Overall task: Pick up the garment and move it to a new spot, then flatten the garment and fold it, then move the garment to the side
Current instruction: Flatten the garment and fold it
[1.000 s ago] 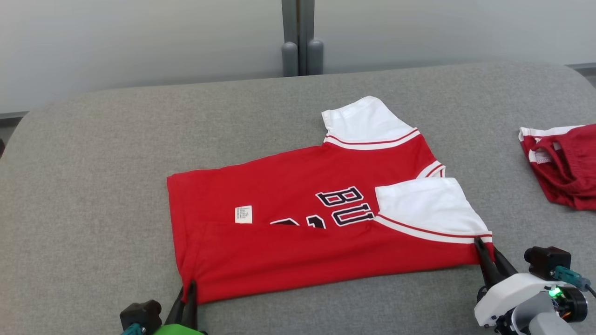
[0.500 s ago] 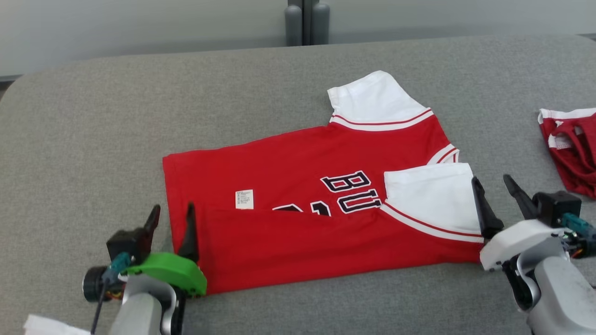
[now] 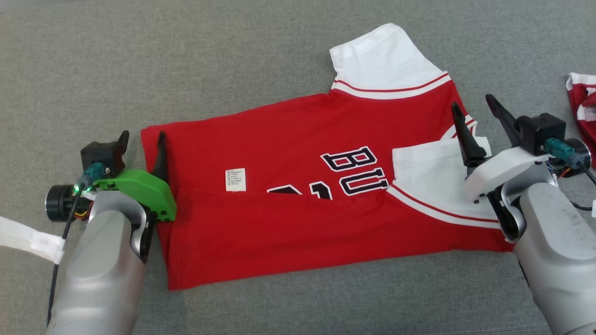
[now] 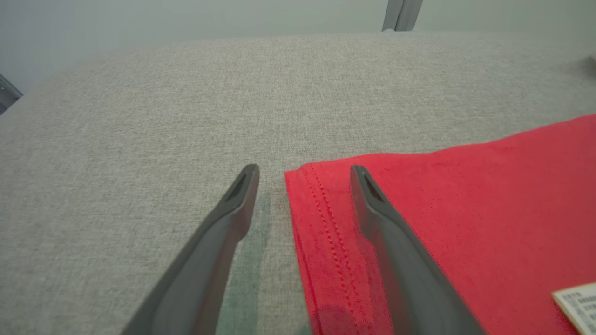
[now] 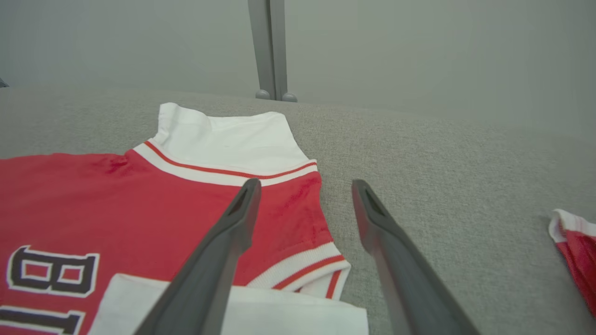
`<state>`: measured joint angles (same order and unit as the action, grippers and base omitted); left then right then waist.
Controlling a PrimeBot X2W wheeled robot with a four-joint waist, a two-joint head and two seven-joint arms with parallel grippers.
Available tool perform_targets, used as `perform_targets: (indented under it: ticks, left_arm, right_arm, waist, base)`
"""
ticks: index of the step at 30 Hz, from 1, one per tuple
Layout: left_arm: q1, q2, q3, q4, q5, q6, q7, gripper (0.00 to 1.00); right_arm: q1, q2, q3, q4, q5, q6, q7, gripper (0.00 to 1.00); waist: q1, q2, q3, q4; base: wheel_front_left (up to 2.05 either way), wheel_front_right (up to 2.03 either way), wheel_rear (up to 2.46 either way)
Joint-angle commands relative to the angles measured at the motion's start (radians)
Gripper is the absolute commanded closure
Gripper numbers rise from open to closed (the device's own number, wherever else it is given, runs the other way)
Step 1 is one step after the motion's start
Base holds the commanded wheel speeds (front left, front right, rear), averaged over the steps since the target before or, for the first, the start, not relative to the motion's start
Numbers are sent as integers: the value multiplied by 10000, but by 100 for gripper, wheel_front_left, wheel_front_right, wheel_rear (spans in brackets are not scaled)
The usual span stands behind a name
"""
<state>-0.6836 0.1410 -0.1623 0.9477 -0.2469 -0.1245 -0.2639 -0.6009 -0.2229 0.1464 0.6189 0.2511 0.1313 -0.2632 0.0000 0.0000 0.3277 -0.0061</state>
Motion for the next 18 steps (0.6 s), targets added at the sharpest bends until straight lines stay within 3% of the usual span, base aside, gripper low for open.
perform_targets:
  ticks: [1,5,7,8,9,10,18]
  left_arm:
    - [-312,123,-27,265,-69,-59,4,0]
    - [-737,119,-159,902,-166,-62,3,0]
    - [-936,80,-277,1218,-188,-68,12,32]
    - [-1007,26,-345,1349,-275,-71,14,67]
    - [-1078,-30,-483,1438,-271,-71,17,87]
    - [-1156,-89,-606,1508,-335,-73,21,100]
    - [-1693,-395,-1861,1303,-973,-76,40,100]
  right_arm:
    - [-236,-89,87,76,-79,-15,-15,0]
    - [-685,-165,347,363,-89,-15,-15,0]
    - [-992,-259,528,651,-95,-15,-7,0]
    - [-1195,-290,625,803,-90,-15,25,0]
    - [-1390,-334,696,926,-95,-15,51,0]
    - [-1618,-393,796,1093,-115,-15,121,0]
    - [-3715,-740,1218,2469,0,-15,1146,0]
  waist:
    - [0,0,333,-65]
    - [0,0,527,-29]
    - [0,0,641,29]
    - [0,0,697,60]
    - [0,0,756,98]
    - [0,0,814,149]
    - [0,0,1354,806]
  base:
    - [0,0,0]
    - [0,0,0]
    - [0,0,0]
    - [0,0,0]
    - [0,0,0]
    - [0,0,0]
    - [0,0,0]
